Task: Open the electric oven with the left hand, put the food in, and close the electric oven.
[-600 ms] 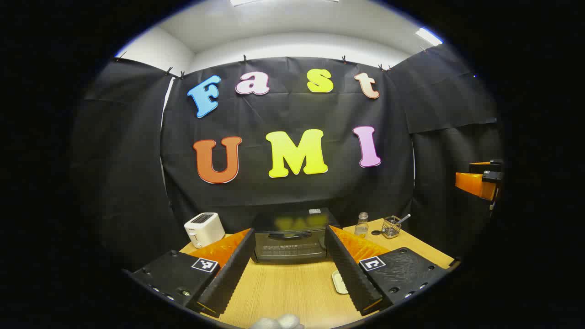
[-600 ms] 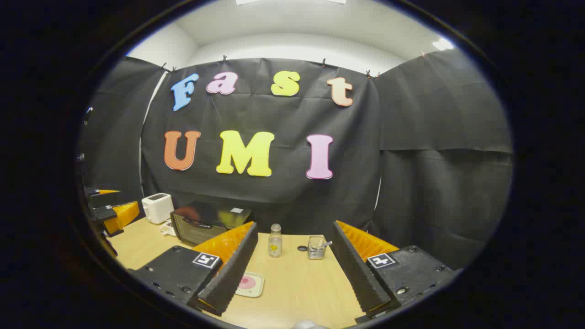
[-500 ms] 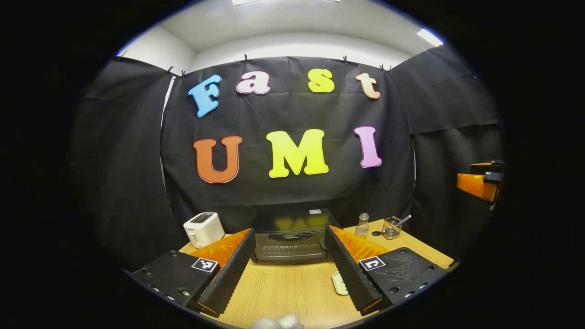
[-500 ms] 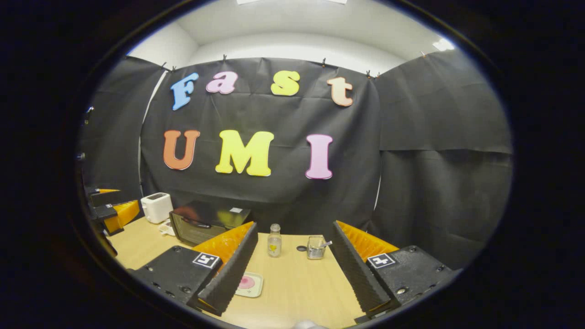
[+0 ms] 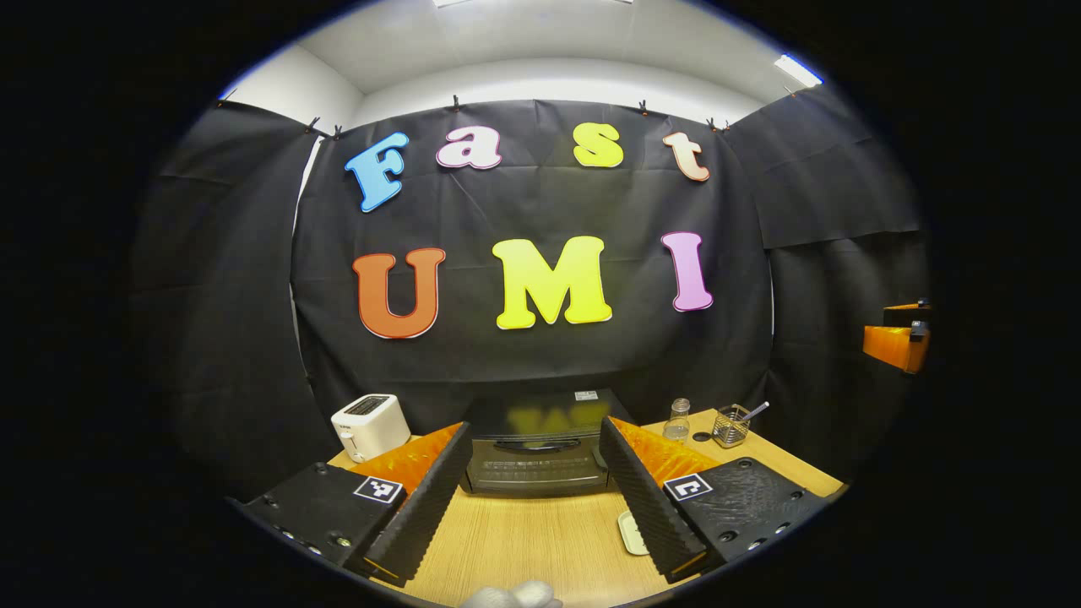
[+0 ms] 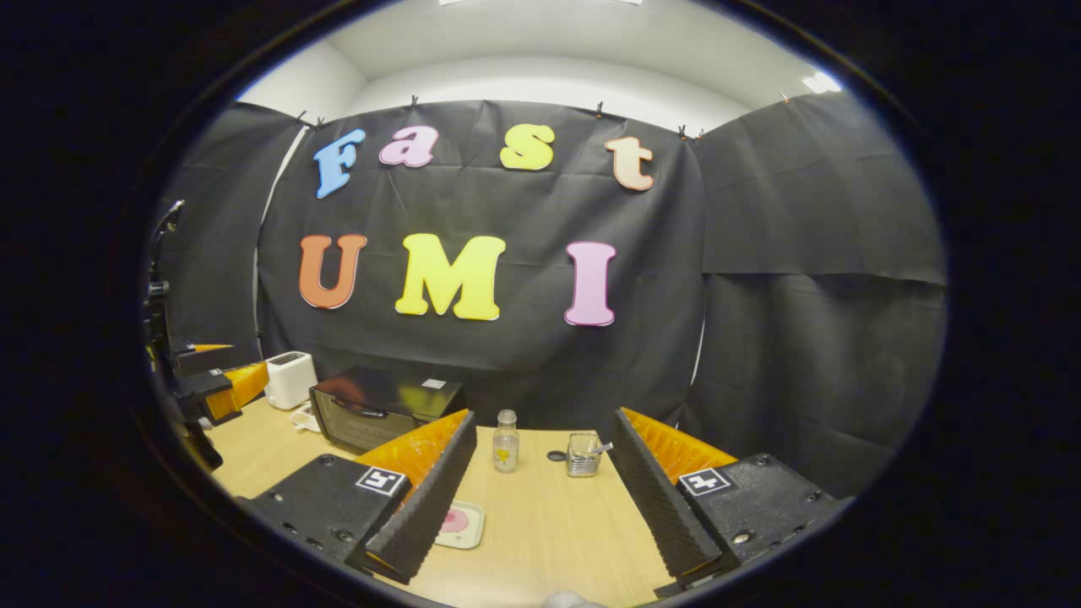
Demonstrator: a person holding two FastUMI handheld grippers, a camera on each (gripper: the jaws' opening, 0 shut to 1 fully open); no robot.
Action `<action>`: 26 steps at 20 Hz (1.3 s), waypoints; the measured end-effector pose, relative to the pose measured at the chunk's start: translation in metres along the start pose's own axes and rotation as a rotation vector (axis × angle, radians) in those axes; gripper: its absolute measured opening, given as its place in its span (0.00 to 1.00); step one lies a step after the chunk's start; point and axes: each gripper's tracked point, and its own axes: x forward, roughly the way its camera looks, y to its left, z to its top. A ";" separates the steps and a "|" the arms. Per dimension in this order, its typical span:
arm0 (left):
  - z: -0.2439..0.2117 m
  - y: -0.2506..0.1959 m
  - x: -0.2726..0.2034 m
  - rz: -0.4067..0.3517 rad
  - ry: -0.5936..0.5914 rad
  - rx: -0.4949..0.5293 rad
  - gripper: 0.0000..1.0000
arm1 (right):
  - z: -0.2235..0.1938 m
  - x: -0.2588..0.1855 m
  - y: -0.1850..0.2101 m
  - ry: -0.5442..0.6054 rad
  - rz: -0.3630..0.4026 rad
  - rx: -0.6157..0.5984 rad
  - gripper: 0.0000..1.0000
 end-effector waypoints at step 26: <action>-0.148 -0.006 0.221 -0.006 0.247 -0.011 0.97 | -0.040 -0.032 -0.049 0.174 -0.152 -0.012 1.00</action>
